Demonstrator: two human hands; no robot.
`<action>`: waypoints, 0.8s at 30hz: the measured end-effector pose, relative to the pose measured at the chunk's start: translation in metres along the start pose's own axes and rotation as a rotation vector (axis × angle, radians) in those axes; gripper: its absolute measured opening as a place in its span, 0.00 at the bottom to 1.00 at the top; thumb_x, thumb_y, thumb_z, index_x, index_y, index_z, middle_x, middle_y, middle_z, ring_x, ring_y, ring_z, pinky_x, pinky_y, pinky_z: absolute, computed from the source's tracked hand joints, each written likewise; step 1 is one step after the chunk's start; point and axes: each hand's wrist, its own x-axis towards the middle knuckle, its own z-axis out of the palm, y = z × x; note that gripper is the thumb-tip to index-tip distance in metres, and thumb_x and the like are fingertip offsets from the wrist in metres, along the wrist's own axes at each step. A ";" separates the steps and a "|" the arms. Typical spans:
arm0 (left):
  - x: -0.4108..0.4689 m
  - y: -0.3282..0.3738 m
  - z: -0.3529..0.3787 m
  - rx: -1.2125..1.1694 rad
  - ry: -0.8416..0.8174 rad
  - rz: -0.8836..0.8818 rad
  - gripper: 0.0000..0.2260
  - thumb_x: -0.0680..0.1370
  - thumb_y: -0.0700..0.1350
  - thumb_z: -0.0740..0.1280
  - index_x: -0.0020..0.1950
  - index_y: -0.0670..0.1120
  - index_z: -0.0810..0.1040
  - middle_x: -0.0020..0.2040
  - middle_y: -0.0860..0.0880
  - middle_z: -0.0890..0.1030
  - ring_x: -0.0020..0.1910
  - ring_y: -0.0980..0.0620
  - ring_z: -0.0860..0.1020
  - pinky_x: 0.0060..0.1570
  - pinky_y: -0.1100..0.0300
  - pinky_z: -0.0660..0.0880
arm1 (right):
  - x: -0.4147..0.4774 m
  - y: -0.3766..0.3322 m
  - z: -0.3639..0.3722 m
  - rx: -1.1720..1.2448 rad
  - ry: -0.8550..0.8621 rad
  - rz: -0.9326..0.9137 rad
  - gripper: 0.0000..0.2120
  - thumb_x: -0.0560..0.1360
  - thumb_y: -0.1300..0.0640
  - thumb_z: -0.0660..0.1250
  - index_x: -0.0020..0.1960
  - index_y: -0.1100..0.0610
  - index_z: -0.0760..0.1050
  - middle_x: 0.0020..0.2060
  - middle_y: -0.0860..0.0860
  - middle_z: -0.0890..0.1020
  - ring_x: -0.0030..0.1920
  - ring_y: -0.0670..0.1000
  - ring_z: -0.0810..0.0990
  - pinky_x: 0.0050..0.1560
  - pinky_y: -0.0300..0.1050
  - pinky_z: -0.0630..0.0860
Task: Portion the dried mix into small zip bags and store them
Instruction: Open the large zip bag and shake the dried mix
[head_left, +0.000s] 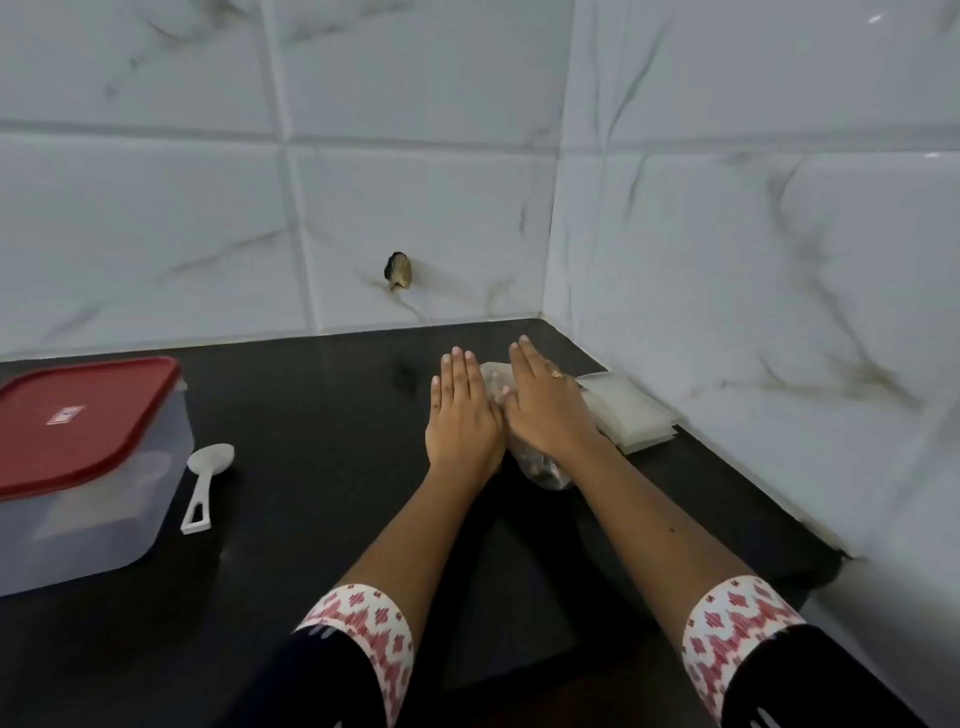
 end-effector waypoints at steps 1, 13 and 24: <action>-0.001 -0.001 0.004 -0.006 -0.006 -0.019 0.26 0.83 0.50 0.44 0.76 0.39 0.41 0.78 0.43 0.41 0.76 0.49 0.39 0.74 0.55 0.38 | 0.001 0.001 0.001 -0.035 -0.025 0.017 0.27 0.80 0.53 0.52 0.76 0.59 0.50 0.76 0.53 0.51 0.75 0.55 0.55 0.71 0.52 0.56; 0.004 -0.016 0.022 -0.013 -0.252 0.010 0.22 0.82 0.49 0.44 0.76 0.46 0.55 0.76 0.45 0.60 0.75 0.37 0.49 0.73 0.46 0.46 | -0.001 -0.002 0.008 0.048 -0.198 0.245 0.19 0.79 0.49 0.50 0.67 0.55 0.65 0.70 0.48 0.65 0.69 0.61 0.61 0.65 0.62 0.61; 0.000 -0.022 -0.002 -0.550 -0.156 -0.186 0.18 0.79 0.49 0.54 0.67 0.44 0.68 0.53 0.45 0.80 0.53 0.46 0.78 0.57 0.46 0.74 | 0.018 -0.032 0.022 0.303 -0.168 0.231 0.19 0.78 0.55 0.52 0.68 0.51 0.67 0.64 0.51 0.72 0.66 0.60 0.62 0.62 0.59 0.62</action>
